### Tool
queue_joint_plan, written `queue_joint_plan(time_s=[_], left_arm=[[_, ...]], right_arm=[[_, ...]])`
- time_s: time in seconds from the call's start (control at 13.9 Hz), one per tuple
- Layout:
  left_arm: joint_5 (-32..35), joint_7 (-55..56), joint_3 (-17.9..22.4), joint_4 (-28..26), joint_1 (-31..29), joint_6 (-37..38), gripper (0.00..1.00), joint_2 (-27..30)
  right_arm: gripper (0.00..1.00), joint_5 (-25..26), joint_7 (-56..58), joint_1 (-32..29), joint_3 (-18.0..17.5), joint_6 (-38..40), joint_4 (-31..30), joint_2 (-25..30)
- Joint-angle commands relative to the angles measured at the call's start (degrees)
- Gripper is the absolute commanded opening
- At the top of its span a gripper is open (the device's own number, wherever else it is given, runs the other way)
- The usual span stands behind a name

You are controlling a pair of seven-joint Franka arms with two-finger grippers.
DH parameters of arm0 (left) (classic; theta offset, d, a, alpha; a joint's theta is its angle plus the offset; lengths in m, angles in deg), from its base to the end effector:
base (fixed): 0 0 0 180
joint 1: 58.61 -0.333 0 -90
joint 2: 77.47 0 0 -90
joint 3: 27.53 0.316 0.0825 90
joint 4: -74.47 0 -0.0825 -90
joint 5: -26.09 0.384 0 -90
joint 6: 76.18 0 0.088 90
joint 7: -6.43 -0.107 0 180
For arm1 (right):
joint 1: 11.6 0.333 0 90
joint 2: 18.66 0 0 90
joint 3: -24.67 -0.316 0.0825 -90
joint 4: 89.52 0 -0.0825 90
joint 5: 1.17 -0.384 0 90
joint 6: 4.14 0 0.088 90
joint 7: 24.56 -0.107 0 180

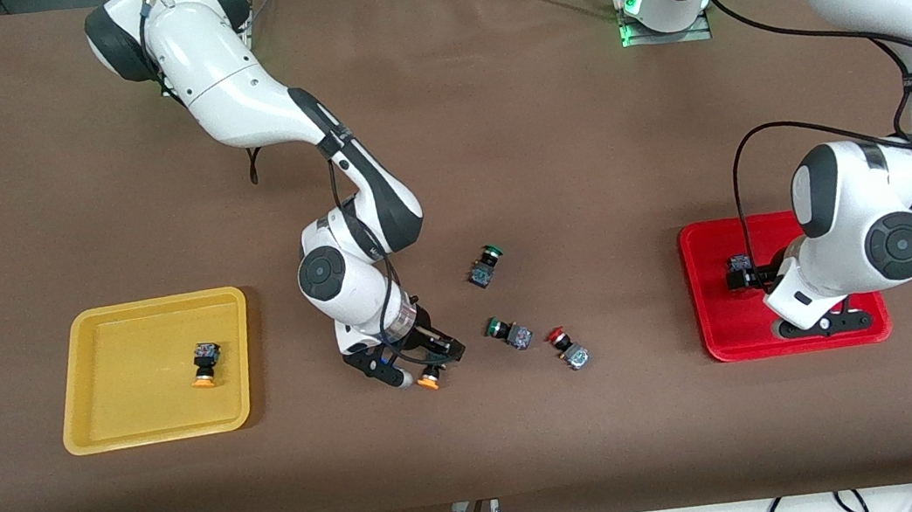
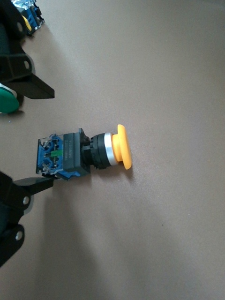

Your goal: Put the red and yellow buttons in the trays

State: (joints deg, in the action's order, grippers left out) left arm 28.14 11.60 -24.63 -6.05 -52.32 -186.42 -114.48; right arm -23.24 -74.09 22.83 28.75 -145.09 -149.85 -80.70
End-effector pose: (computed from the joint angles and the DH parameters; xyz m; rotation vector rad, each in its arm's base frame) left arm 0.7070 -0.0460 0.3146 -3.0629 -0.0127 0.1862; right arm 0.6826 0.4248 0.2001 -2.6499 0.7430 -0.1376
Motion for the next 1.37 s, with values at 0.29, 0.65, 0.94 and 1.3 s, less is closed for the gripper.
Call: queue_joint_plan(time_s=[0.29,0.65,0.94,1.3], left_arm=[[-1.35,18.22,0.17,11.43,5.92,-6.27,1.00,-5.43],[-8.80,37.80,0.08,10.56,10.50,-11.75,1.00,-8.25],[-22.86,37.11,0.17,8.46,11.29,-16.29,1.00,-9.48],[-22.79,37.45,0.17,4.75,16.29,-28.88,1.00,-12.99]], right_arm=[[0.75,2.47,1.27,-0.33,0.05,0.24,1.88,-2.29],[0.40,3.26,2.41,-0.42,0.05,0.24,1.71,-2.55],[0.19,3.26,2.77,-0.77,0.05,0.94,1.71,-2.29],[0.18,3.26,7.32,-1.91,2.07,14.96,1.71,3.67]])
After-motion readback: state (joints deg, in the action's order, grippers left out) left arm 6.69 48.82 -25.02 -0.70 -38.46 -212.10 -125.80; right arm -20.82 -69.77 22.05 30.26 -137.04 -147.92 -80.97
